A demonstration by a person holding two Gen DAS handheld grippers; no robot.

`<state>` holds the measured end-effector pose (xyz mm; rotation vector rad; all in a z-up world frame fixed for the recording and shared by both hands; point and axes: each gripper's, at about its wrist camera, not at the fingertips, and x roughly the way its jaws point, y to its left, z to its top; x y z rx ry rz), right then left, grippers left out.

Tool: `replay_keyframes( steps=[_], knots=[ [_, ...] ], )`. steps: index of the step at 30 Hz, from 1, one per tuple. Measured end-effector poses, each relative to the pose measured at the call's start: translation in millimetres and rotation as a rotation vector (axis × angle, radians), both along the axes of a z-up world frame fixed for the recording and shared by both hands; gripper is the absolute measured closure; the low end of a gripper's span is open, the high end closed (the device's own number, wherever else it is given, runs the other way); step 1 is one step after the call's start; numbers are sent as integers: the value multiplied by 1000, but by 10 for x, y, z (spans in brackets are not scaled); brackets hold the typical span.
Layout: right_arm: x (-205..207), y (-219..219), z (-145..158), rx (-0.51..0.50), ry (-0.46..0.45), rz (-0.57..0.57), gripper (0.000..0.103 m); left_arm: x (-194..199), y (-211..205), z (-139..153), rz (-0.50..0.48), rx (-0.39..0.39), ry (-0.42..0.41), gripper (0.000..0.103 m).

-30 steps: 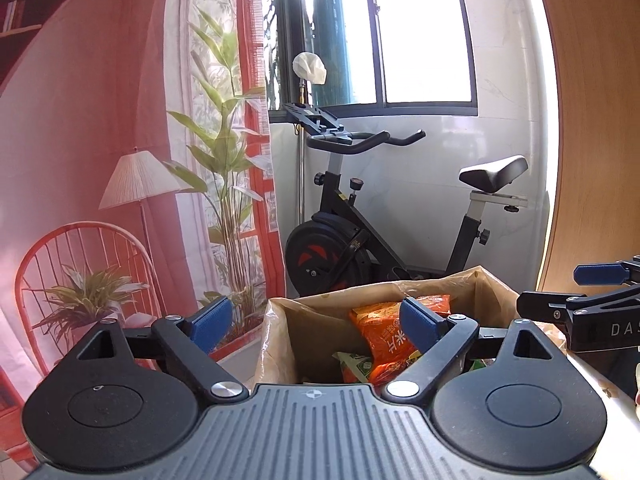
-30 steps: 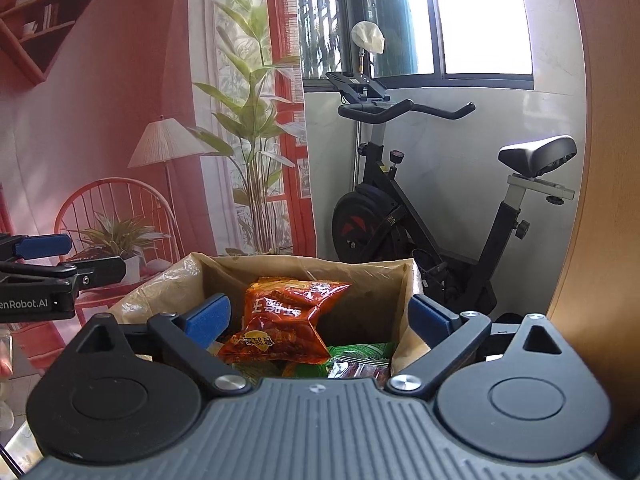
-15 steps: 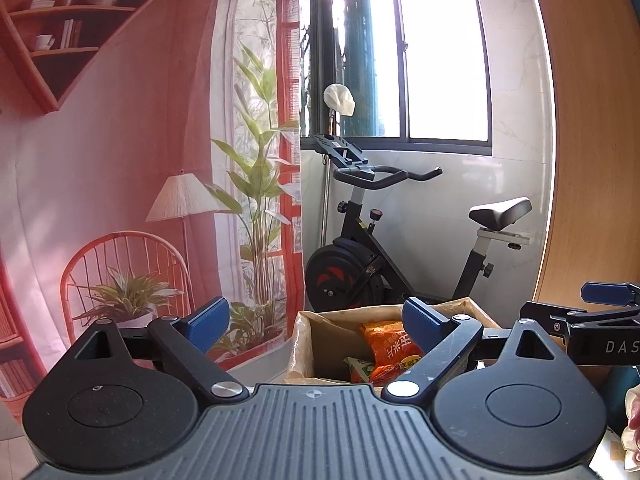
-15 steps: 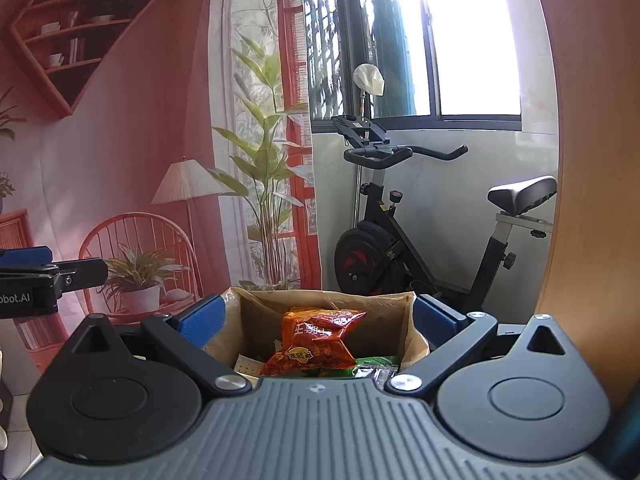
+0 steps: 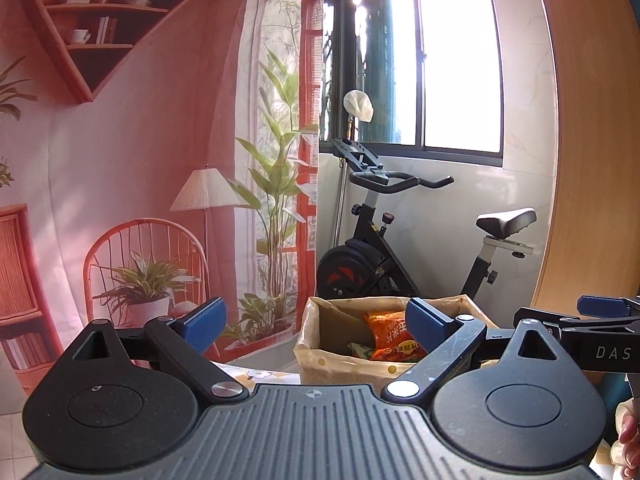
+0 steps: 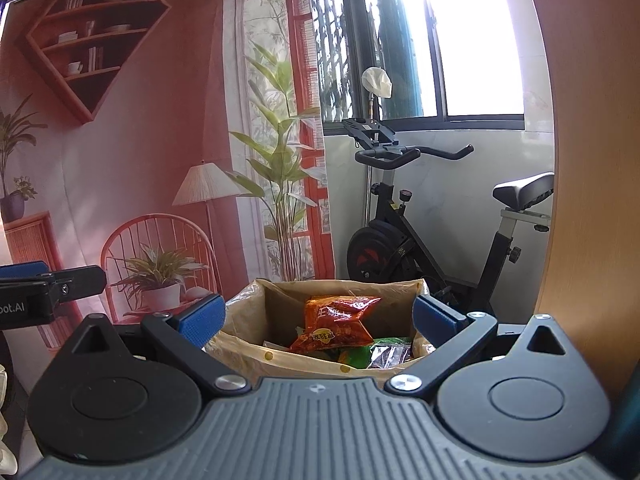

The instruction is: Organize snacks

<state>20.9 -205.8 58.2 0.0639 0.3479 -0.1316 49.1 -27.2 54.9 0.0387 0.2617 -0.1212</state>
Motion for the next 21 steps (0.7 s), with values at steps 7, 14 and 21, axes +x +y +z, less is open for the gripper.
replay_keyframes(
  steps=[7,14,21],
  knots=[
    [-22,40,-26,5,12,13,1,-8,26,28,23,5,6,6],
    [-36,45,-30,7,9,17,1,-25,30,15,46,12,5,6],
    [-44,58,-31,11,11,22,1,-29,24,19,56,25,7,6]
  ],
)
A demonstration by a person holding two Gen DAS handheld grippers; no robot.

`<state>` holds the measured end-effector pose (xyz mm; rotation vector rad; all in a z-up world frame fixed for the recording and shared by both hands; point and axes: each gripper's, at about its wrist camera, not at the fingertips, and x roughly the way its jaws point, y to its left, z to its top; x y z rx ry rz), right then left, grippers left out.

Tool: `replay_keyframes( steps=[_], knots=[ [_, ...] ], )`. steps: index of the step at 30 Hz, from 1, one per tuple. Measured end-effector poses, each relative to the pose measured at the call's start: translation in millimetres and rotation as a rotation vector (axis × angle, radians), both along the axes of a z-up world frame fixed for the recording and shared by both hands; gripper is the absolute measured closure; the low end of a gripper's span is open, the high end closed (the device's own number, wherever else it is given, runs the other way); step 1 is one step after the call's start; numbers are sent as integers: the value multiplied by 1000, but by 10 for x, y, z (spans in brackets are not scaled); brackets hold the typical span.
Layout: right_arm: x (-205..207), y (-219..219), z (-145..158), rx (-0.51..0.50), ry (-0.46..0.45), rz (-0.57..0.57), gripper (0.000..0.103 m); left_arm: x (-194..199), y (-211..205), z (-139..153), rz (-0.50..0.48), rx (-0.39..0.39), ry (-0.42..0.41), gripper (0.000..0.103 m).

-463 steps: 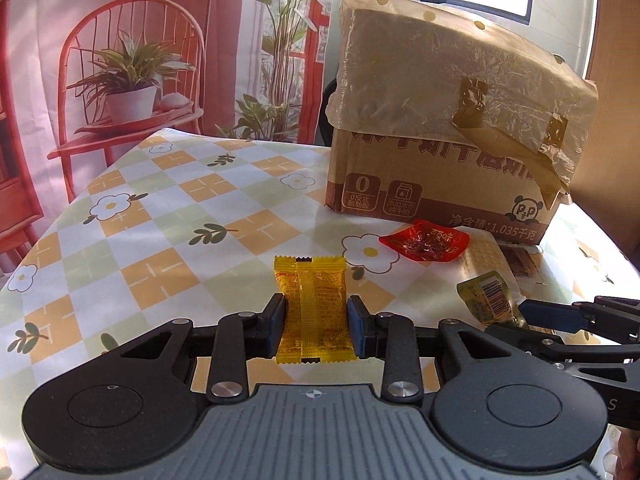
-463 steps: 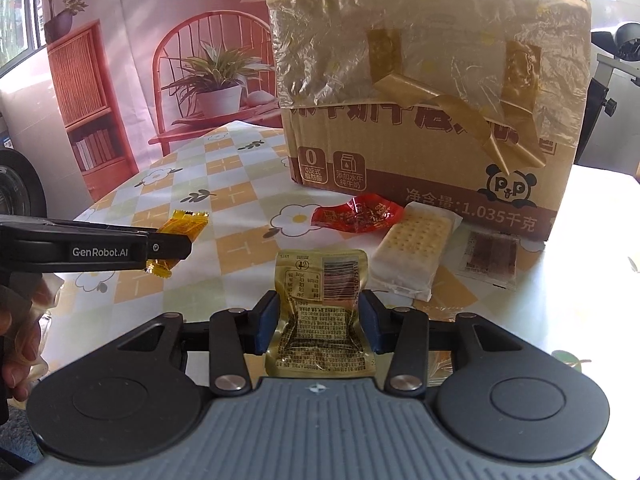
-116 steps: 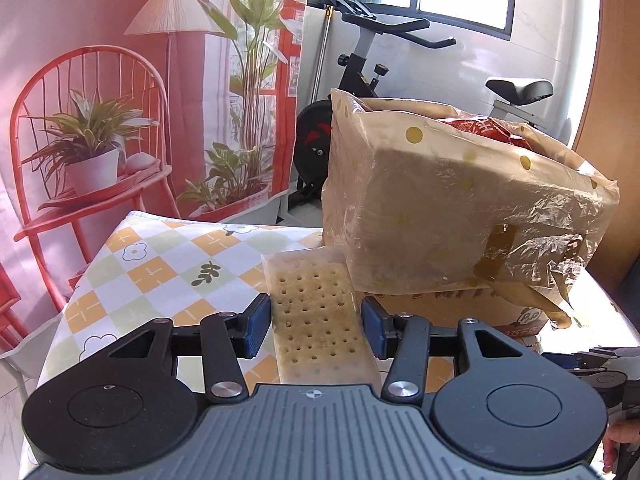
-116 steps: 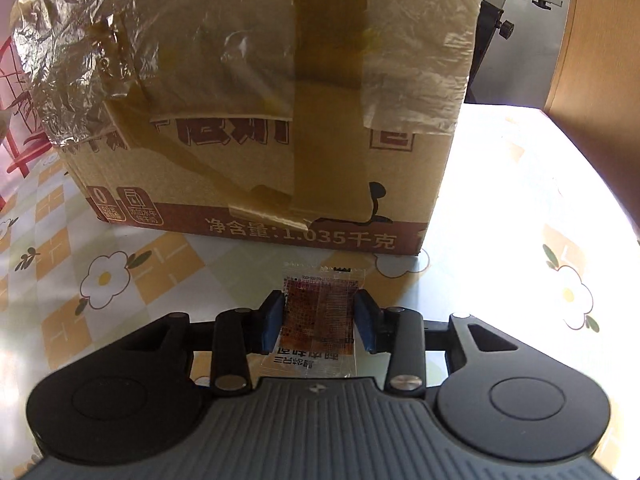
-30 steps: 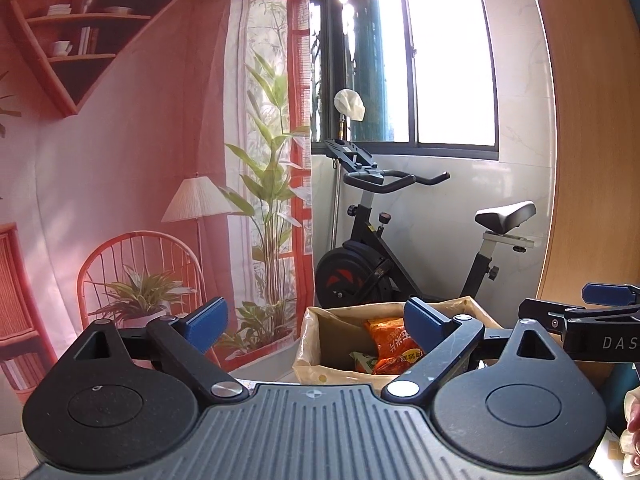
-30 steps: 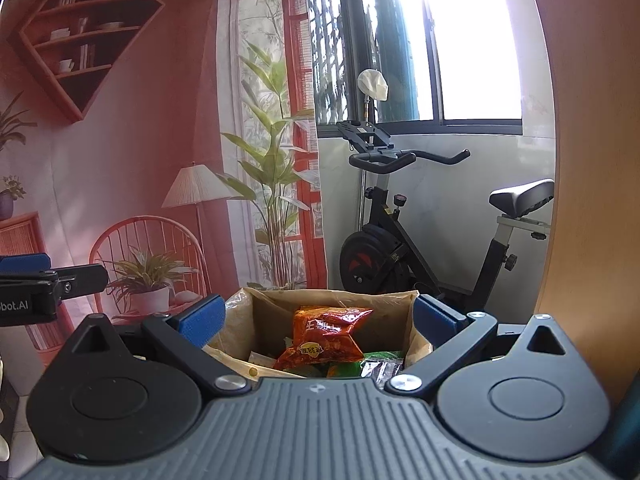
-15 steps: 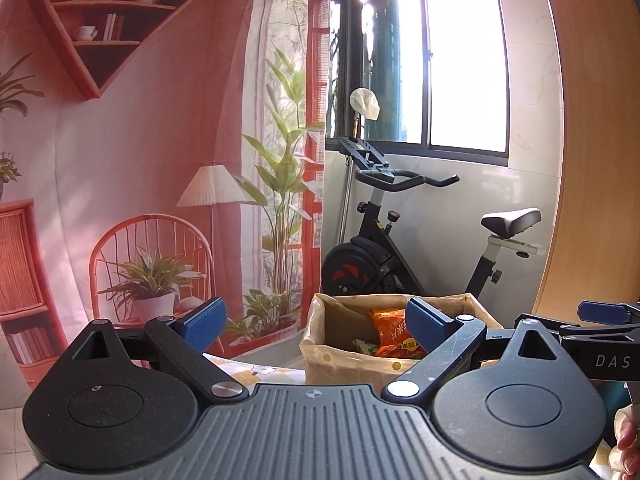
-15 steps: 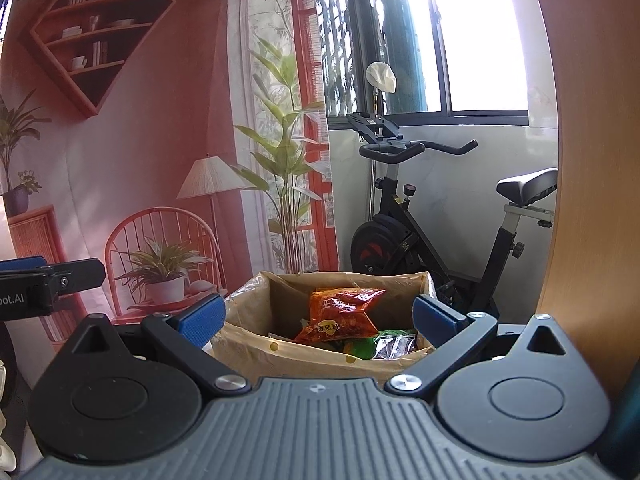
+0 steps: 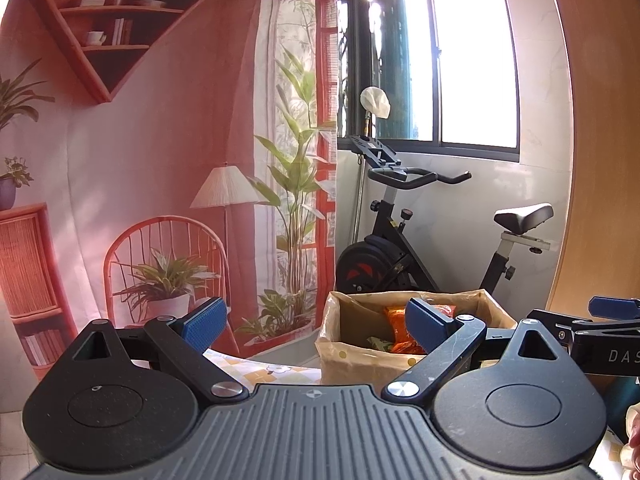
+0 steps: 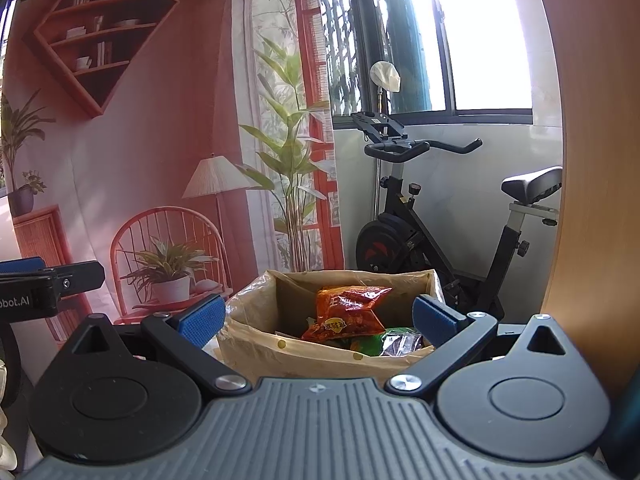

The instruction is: Organize snacks

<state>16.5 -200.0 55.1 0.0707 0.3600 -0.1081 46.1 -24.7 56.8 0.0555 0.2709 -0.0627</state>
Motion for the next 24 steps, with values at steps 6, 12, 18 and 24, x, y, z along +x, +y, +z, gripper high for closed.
replay_keyframes(
  steps=[6,12,18,24],
  knots=[
    [-1,1,-1,0,0,0,1,-10,-20,-2,-2,5,-1,6],
    [1,2,-1,0,0,2,1,-1,-1,-10,-4,8,4,6],
    [9,-3,0,-1,1,3,1,5,20,-11,-8,6,8,6],
    [14,-11,-3,-3,2,3,1,24,17,-24,-9,4,19,6]
  ],
)
